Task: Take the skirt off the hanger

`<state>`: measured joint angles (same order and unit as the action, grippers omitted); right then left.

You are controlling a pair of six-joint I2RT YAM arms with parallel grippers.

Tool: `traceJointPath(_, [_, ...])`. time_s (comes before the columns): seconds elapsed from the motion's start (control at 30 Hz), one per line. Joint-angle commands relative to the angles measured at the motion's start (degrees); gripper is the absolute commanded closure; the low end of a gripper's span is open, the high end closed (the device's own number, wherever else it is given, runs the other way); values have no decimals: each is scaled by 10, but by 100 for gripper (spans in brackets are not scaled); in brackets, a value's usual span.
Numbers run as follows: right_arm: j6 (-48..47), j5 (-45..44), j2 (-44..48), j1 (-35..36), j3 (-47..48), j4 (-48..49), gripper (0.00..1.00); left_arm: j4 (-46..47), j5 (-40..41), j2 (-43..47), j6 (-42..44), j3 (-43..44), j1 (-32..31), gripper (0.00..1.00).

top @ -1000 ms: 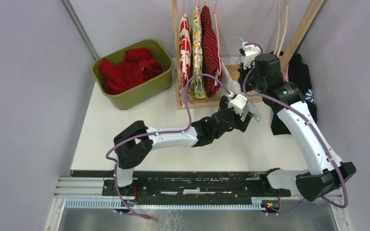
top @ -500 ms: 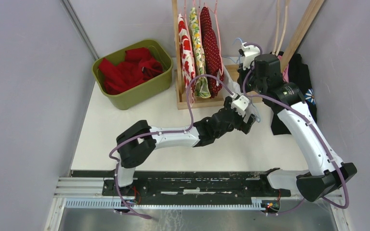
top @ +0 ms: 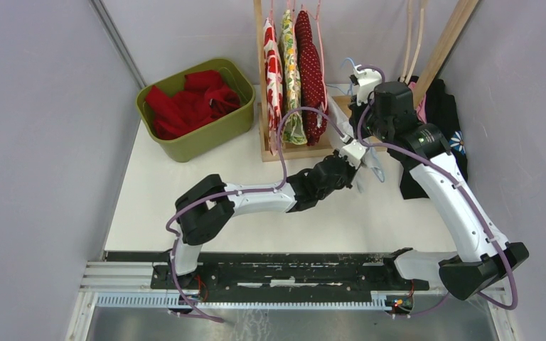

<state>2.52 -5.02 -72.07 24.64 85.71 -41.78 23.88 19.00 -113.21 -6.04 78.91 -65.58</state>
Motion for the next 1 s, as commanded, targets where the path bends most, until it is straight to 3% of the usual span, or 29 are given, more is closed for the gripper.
traceJointPath(0.0, [-1,-13,19,3,31,37,99,-88,-42,44,77,26,0,97])
traceJointPath(0.1, [-4,-20,18,3,27,41,99,-182,-106,91,120,40,-1,97])
traceJointPath(0.33, [-10,-29,4,4,20,49,99,-283,-34,249,133,25,-1,96])
traceJointPath(0.73, [-40,-79,-8,3,6,53,99,-351,-22,451,178,92,-1,97])
traceJointPath(0.97, [-48,-98,-22,3,8,56,99,-336,-159,553,182,139,-1,97])
